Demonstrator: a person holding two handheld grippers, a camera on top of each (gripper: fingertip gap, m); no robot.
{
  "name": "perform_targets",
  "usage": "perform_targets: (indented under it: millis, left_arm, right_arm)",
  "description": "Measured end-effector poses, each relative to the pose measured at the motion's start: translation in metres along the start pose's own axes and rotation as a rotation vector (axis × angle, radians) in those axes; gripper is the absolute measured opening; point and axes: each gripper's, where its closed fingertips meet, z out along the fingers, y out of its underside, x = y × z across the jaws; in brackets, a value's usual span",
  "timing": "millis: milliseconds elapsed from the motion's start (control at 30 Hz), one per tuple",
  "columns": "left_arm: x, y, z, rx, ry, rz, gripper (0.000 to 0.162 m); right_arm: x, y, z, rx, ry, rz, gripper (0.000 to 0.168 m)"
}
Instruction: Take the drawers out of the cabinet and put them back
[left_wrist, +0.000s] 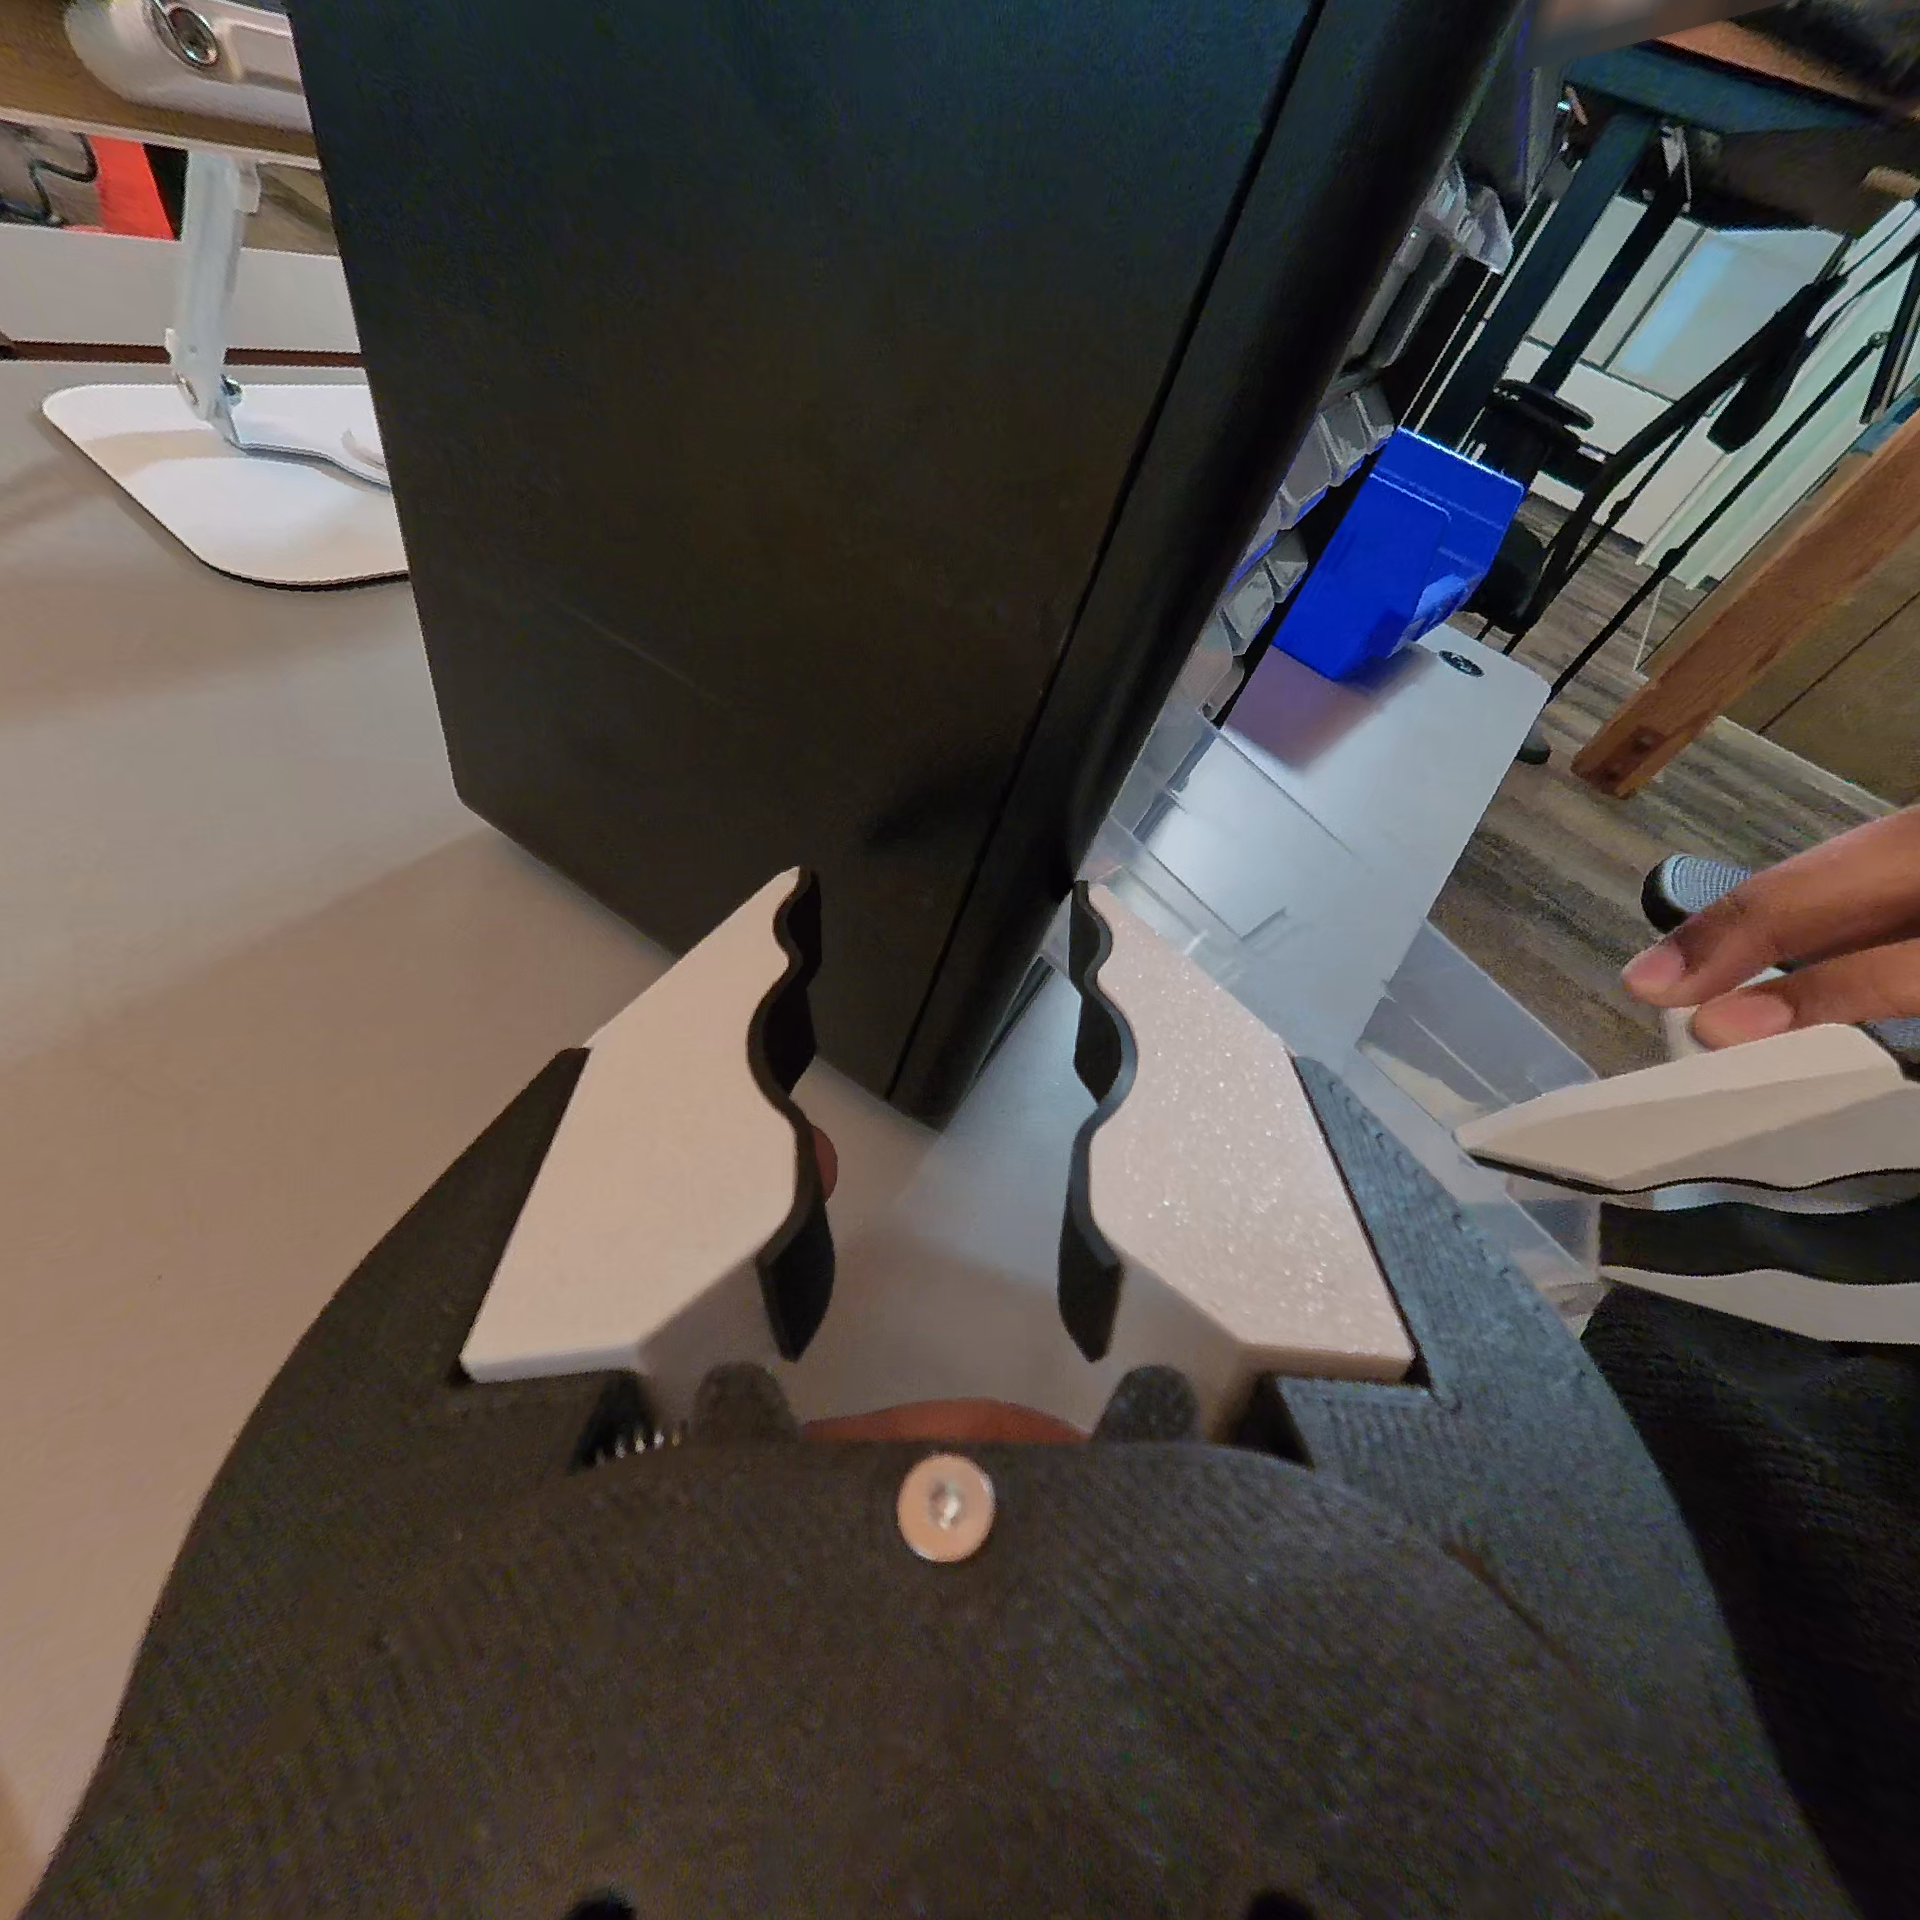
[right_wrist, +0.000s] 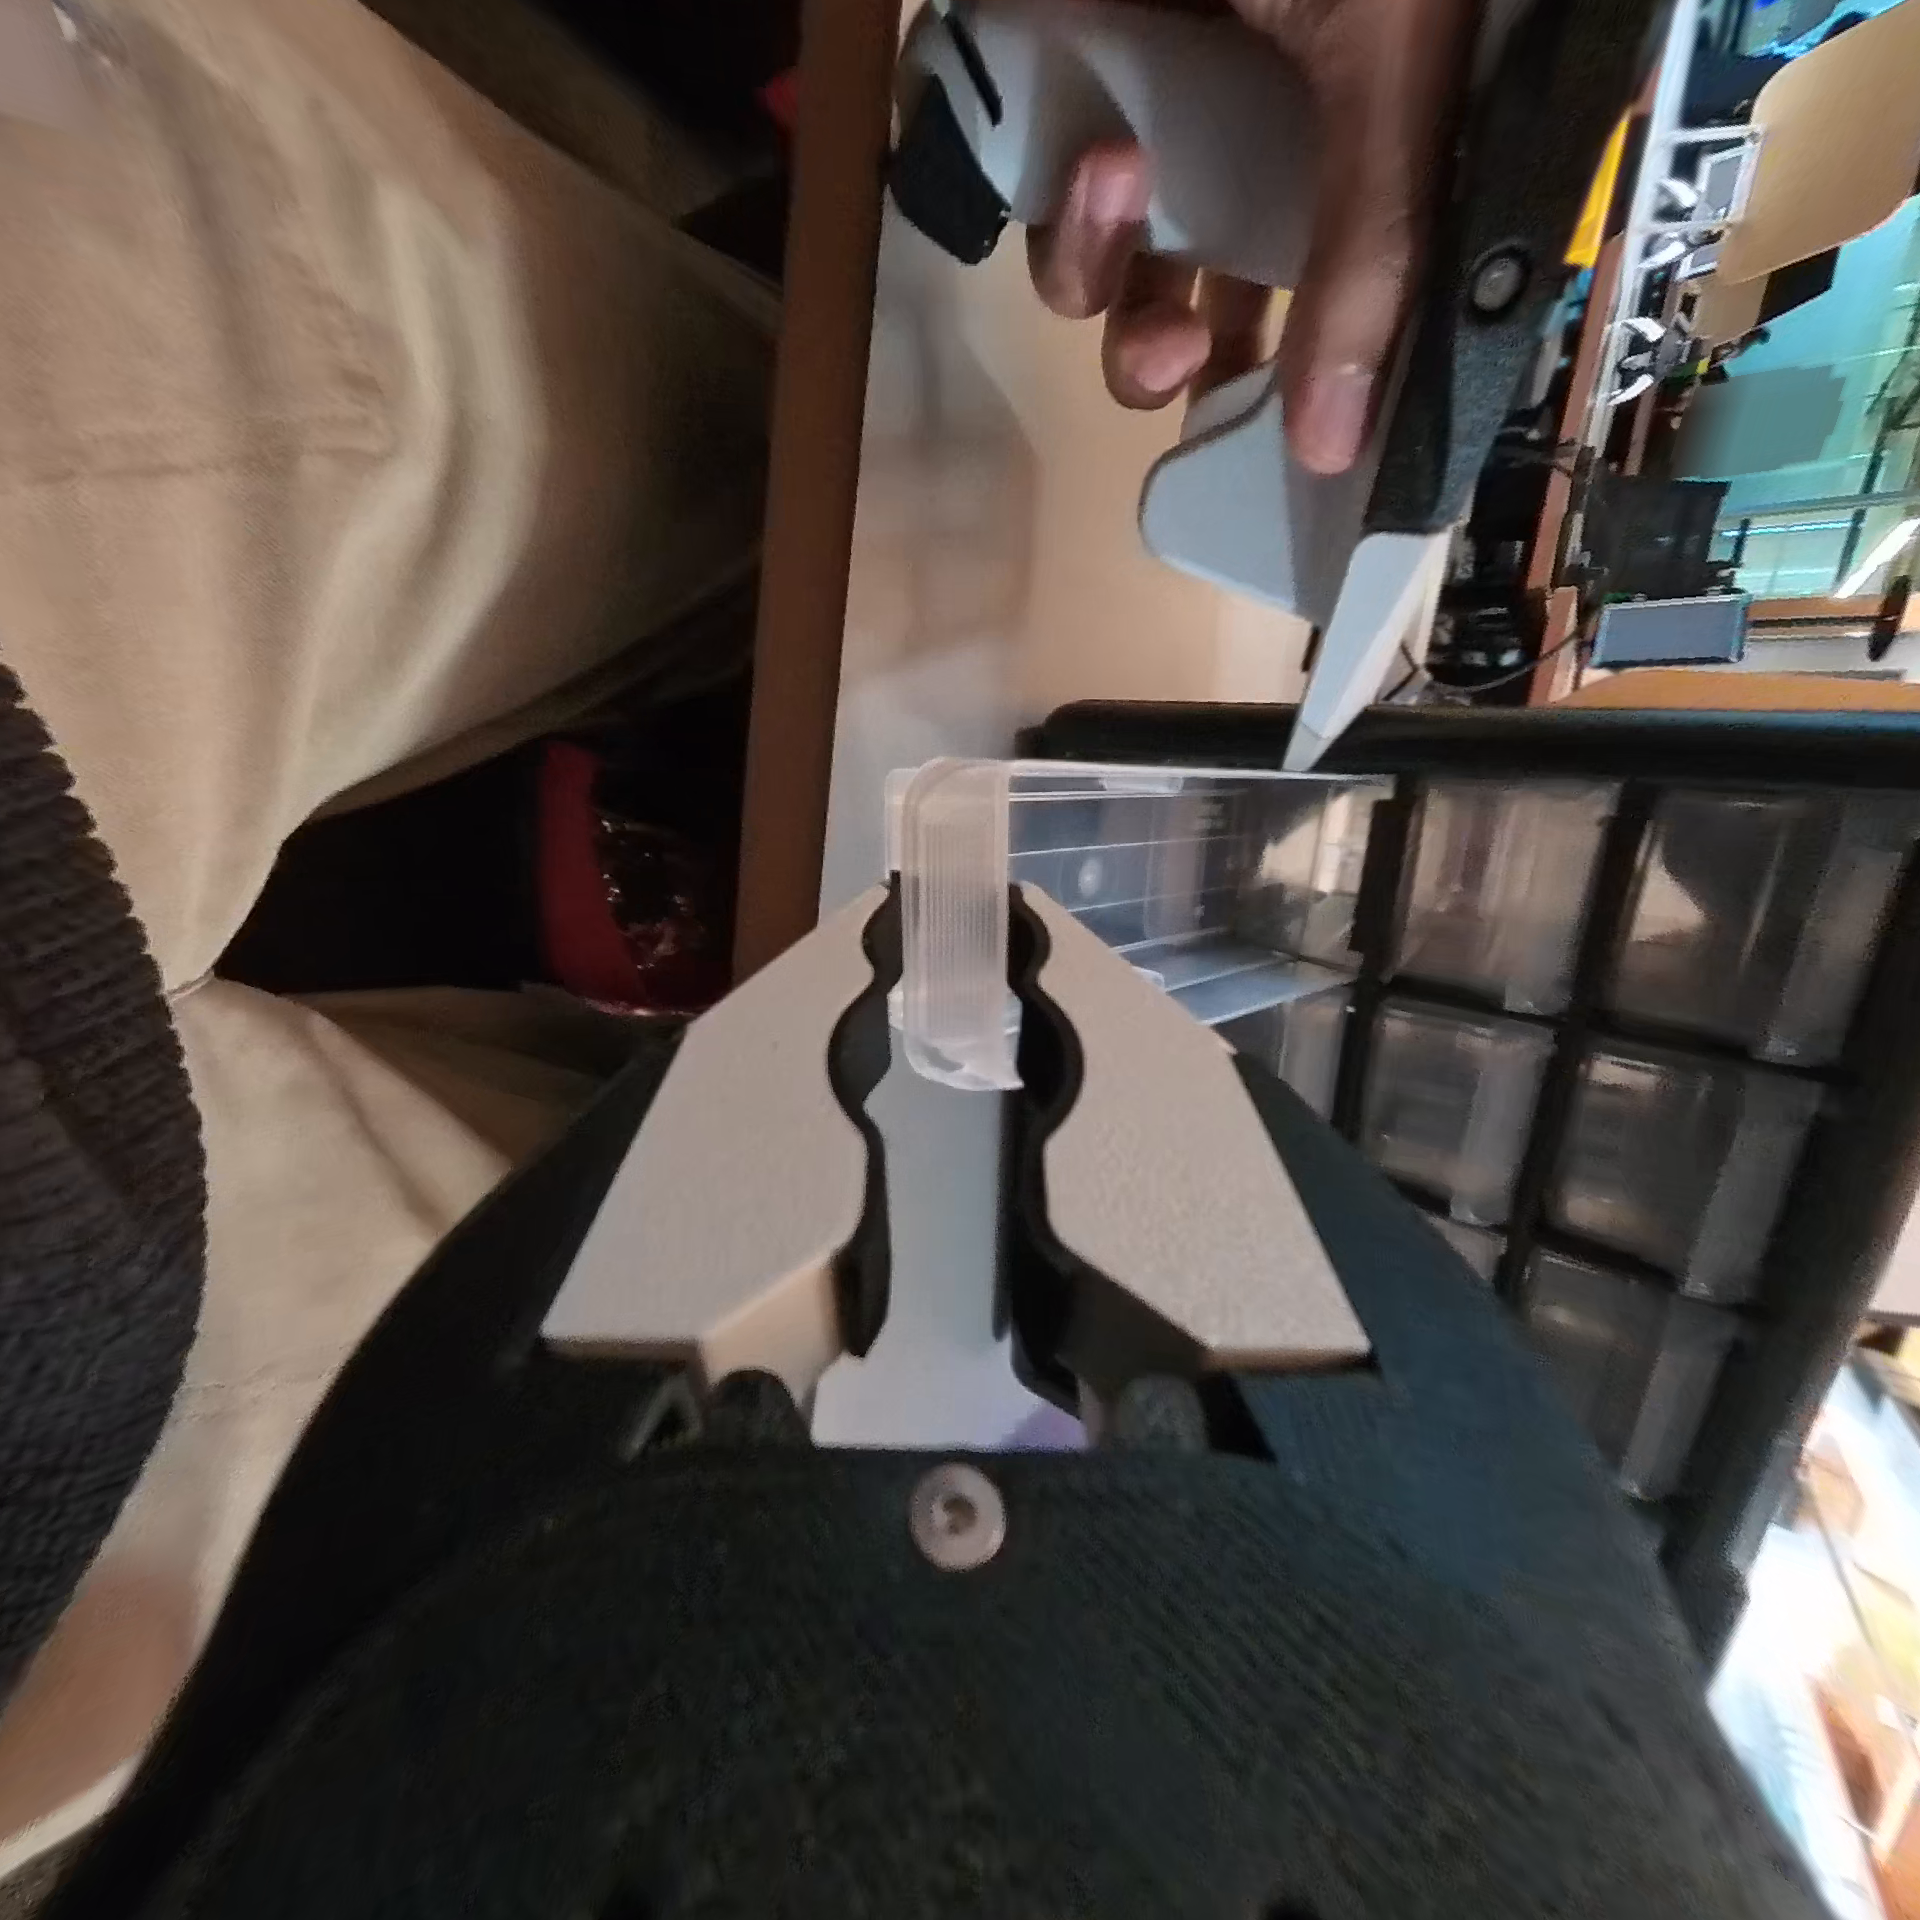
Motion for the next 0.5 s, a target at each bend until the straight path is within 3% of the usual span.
perform_targets:
  millis: [300, 500]
  left_arm:
    - [0.001, -0.008, -0.007, 0.043, 0.026, -0.018, 0.044]
    - [0.001, -0.010, -0.007, 0.047, 0.017, 0.000, 0.045]
  right_arm:
    - [-0.001, 0.002, 0.001, -0.020, 0.020, 0.007, 0.018]
    - [0.006, 0.004, -0.014, -0.021, -0.099, 0.067, 0.018]
